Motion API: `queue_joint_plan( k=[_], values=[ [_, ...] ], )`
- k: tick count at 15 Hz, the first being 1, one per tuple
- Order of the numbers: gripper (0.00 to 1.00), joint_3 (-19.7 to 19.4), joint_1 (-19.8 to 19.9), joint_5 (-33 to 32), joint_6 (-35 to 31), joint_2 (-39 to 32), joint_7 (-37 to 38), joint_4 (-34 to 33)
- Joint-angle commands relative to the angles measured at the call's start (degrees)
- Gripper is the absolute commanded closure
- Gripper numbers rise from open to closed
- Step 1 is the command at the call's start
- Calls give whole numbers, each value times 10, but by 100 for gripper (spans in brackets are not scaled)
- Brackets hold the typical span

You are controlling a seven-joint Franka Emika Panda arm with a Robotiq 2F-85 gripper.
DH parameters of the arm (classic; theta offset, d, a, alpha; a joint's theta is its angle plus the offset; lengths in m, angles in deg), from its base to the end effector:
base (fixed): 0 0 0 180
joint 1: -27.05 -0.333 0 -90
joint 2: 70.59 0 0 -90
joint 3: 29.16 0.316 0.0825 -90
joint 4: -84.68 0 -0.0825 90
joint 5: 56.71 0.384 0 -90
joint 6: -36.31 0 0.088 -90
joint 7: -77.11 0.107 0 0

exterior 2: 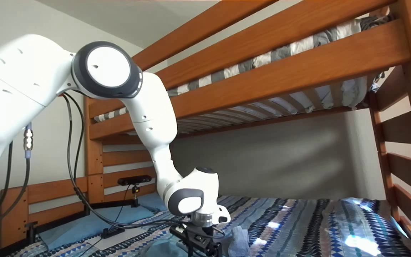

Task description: Move the blue pillow case to the right and fold it in half then place the remote control on the pillow case.

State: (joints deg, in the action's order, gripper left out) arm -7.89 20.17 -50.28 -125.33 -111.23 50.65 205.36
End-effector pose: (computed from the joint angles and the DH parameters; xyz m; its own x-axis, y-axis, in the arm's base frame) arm 0.4999 0.2711 0.1000 0.7307 0.6698 0.1324 0.6793 -0.6938 -0.2393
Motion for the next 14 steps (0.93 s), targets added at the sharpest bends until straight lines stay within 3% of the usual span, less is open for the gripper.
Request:
queue_joint_plan(
  k=[1, 14],
  values=[
    [0, 2, 1, -43, -44, -35, 13, -23],
    [0, -71, -67, -148, -62, -60, 58, -37]
  ],
)
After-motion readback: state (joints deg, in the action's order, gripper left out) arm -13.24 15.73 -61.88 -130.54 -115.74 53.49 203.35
